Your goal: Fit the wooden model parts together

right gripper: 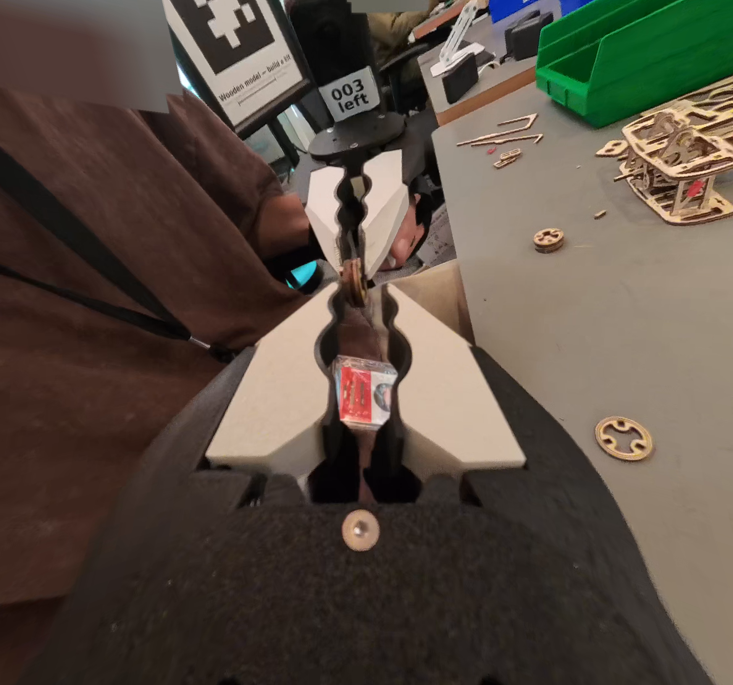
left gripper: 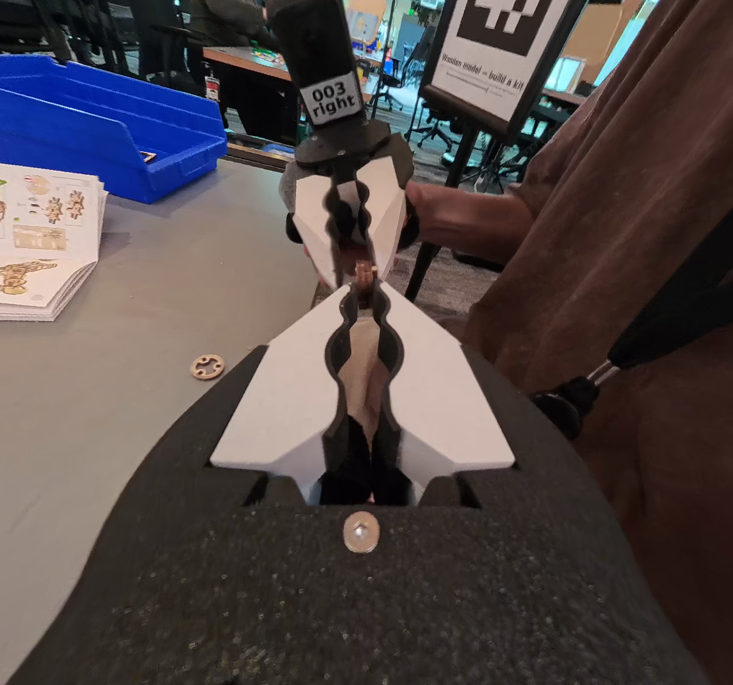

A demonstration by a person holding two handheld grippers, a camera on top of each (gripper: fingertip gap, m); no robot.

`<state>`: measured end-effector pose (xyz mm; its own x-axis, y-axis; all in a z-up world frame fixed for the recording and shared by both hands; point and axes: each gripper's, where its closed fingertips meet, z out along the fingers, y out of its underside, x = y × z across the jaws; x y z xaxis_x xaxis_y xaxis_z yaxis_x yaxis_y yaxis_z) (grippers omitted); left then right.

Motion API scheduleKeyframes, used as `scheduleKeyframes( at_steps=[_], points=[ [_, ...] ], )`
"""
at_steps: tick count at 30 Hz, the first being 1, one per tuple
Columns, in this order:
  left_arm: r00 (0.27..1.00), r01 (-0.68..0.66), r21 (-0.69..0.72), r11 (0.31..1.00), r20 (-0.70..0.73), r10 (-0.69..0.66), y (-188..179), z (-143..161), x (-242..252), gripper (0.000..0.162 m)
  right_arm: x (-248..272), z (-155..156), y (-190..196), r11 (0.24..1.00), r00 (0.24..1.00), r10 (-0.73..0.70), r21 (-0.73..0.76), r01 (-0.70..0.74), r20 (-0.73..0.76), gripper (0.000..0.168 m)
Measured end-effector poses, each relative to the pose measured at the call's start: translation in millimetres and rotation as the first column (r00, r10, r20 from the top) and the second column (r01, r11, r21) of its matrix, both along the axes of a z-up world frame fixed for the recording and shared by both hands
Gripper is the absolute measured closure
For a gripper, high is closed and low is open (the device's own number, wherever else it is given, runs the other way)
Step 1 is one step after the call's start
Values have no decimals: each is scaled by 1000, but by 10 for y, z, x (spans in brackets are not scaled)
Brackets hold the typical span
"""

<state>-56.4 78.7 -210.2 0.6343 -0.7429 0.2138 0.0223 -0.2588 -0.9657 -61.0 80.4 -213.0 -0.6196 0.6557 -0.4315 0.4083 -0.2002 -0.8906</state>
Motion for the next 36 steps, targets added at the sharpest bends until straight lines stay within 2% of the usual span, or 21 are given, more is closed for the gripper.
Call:
scheduleKeyframes(
  at_steps=[2, 7, 10, 13, 16, 19, 20, 21, 24, 26, 30, 33, 36],
  points=[
    [998, -40, -9, 999, 39, 41, 57, 38, -26, 158, -12, 33, -7, 1000, 1000, -5, -6, 5, -26, 153],
    [983, -56, -65, 996, 173, 66, 116, 112, -40, 158, -80, 40, 8, 987, 989, -79, 130, 95, -128, 158],
    [969, -53, -89, 995, 238, 73, 136, 146, -55, 158, -98, 72, 29, 988, 986, -97, 106, 112, -136, 158],
    [949, -6, -106, 994, 312, 38, 103, 194, -36, 158, -67, 120, -16, 997, 993, -59, 50, 65, -104, 159],
    [952, -8, -89, 996, 304, 35, 97, 209, -20, 159, -41, 143, -32, 997, 993, -41, 59, 48, -112, 159],
    [950, -42, -191, 981, 297, 98, 196, 61, -91, 158, -108, -2, 65, 995, 995, -85, 52, 87, -45, 158],
    [944, -66, -245, 967, 299, 140, 249, -27, -142, 158, -135, -113, 144, 990, 993, -116, 77, 116, -8, 152],
    [931, -82, -313, 946, 314, 184, 294, -120, -212, 158, -145, -255, 259, 981, 988, -150, 130, 145, 28, 137],
    [887, -218, -580, 785, 219, 407, 419, -693, -538, 158, -105, -813, 711, 886, 948, -280, 420, 195, 151, 135],
    [867, -202, -681, 704, 210, 452, 412, -899, -581, 158, -151, -1064, 888, 821, 918, -352, 532, 209, 183, 132],
    [856, -239, -731, 640, 153, 494, 494, -1072, -626, 158, -321, -1342, 1031, 757, 883, -417, 620, 206, 216, 124],
    [845, -242, -748, 618, 150, 512, 527, -1130, -645, 158, -390, -1380, 987, 736, 894, -403, 649, 191, 195, 132],
    [813, -203, -764, 613, 217, 540, 545, -1101, -662, 157, -428, -1371, 968, 695, 905, -400, 692, 196, 145, 144]
  ],
)
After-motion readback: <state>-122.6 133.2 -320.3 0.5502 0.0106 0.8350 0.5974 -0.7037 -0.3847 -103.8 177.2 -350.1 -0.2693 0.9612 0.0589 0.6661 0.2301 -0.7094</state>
